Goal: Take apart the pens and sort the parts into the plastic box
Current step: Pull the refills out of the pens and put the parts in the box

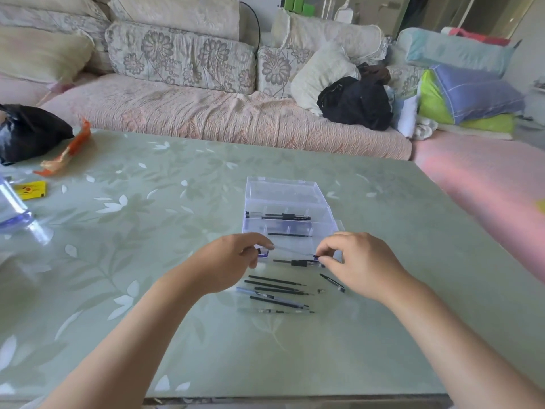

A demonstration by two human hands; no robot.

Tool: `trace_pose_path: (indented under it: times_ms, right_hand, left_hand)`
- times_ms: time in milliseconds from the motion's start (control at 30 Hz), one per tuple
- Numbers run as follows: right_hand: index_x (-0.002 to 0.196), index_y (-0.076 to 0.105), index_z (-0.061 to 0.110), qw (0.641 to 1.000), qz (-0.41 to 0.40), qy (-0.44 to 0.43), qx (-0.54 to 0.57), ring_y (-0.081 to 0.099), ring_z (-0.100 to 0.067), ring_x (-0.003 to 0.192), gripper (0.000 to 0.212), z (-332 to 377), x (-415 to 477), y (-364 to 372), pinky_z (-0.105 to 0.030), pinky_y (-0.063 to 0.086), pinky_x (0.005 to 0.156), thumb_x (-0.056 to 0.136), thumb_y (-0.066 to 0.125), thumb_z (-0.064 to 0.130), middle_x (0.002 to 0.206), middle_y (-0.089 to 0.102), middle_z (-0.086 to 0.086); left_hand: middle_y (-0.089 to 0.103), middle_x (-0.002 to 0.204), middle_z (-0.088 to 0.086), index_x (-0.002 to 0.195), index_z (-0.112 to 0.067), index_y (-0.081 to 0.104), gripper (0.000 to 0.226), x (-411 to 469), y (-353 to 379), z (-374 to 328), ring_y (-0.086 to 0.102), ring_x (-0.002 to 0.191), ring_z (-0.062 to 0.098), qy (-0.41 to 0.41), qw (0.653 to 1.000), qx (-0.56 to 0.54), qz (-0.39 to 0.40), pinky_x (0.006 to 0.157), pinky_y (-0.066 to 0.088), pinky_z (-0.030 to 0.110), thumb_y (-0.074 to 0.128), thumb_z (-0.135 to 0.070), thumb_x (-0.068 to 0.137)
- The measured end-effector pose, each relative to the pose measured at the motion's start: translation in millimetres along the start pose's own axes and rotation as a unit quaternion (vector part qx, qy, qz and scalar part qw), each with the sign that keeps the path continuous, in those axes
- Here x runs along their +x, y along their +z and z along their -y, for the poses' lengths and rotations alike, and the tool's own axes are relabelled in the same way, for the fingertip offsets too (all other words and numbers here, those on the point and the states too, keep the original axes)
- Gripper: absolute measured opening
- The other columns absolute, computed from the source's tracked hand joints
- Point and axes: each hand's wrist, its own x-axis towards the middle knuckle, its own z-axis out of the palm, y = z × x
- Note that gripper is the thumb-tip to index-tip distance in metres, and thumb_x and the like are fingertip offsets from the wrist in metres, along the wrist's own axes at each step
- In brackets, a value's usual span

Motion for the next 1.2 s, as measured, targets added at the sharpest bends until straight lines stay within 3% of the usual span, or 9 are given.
trace_pose_path:
  times_ms: [133,367,700,867,1000,1067,1200]
  right_hand:
    - [0.092,0.066,0.036,1.0,0.005,-0.008,-0.003,0.051,-0.002,0.075,0.008,-5.7,-1.5,3.2,-0.025,0.043,0.067,0.09,0.058,0.035,0.094,0.064,0.021]
    - [0.09,0.066,0.034,1.0,0.0,-0.005,0.009,0.053,-0.006,0.079,0.009,-9.3,-1.6,1.4,-0.025,0.041,0.066,0.091,0.058,0.033,0.094,0.064,0.019]
    - [0.089,0.064,0.034,1.0,0.002,-0.019,0.007,0.053,-0.007,0.08,0.007,-6.0,0.1,0.6,-0.027,0.044,0.068,0.091,0.057,0.033,0.092,0.064,0.015]
    - [0.089,0.064,0.036,1.0,0.0,-0.027,0.006,0.055,-0.008,0.081,0.008,-4.4,-0.7,-0.5,-0.028,0.046,0.07,0.091,0.058,0.032,0.092,0.063,0.015]
    - [0.091,0.065,0.036,0.999,-0.009,-0.036,-0.022,0.049,-0.006,0.068,0.008,-4.4,-1.8,-2.3,-0.023,0.038,0.061,0.091,0.057,0.033,0.092,0.06,0.014]
    - [0.089,0.065,0.038,0.999,-0.011,-0.047,-0.016,0.048,0.0,0.06,0.008,-3.4,-3.3,-3.7,-0.016,0.033,0.057,0.09,0.059,0.033,0.091,0.059,0.014]
    - [0.09,0.07,0.038,0.996,0.0,-0.06,0.063,0.052,0.005,0.072,0.008,8.7,-7.3,1.0,-0.018,0.041,0.066,0.086,0.066,0.033,0.087,0.059,0.019]
  left_hand:
    - [0.06,0.074,-0.015,0.095,-0.046,0.066,0.043,1.6,1.9,0.7,0.035,0.043,0.011,0.004,0.999,-0.045,0.0,0.05,0.033,0.026,0.037,-0.014,0.098]
    - [0.06,0.071,-0.016,0.097,-0.042,0.07,0.043,4.4,5.3,-0.1,0.033,0.04,0.01,-0.006,0.998,-0.06,-0.012,0.046,0.03,0.024,0.039,-0.011,0.098]
    - [0.065,0.074,-0.011,0.099,-0.039,0.072,0.044,2.8,3.9,0.1,0.039,0.057,0.022,0.005,0.994,-0.108,-0.016,0.06,0.037,0.029,0.041,-0.007,0.099]
    - [0.064,0.077,-0.007,0.106,-0.032,0.071,0.042,1.1,1.7,-5.2,0.043,0.052,0.017,0.011,0.992,-0.121,-0.018,0.053,0.039,0.015,0.039,-0.004,0.099]
    - [0.068,0.076,-0.016,0.099,-0.043,0.071,0.041,-0.6,-0.1,-2.0,0.04,0.054,0.017,0.014,0.998,-0.068,-0.001,0.056,0.039,0.024,0.045,-0.011,0.097]
    - [0.069,0.081,-0.021,0.1,-0.048,0.07,0.039,-2.8,0.8,-1.6,0.04,0.05,0.012,0.015,1.0,-0.007,0.019,0.053,0.039,0.022,0.047,-0.017,0.095]
    - [0.07,0.085,-0.019,0.106,-0.054,0.064,0.043,-7.4,9.7,-9.0,0.047,0.055,0.011,0.022,0.998,-0.001,0.065,0.055,0.046,0.03,0.047,-0.017,0.094]
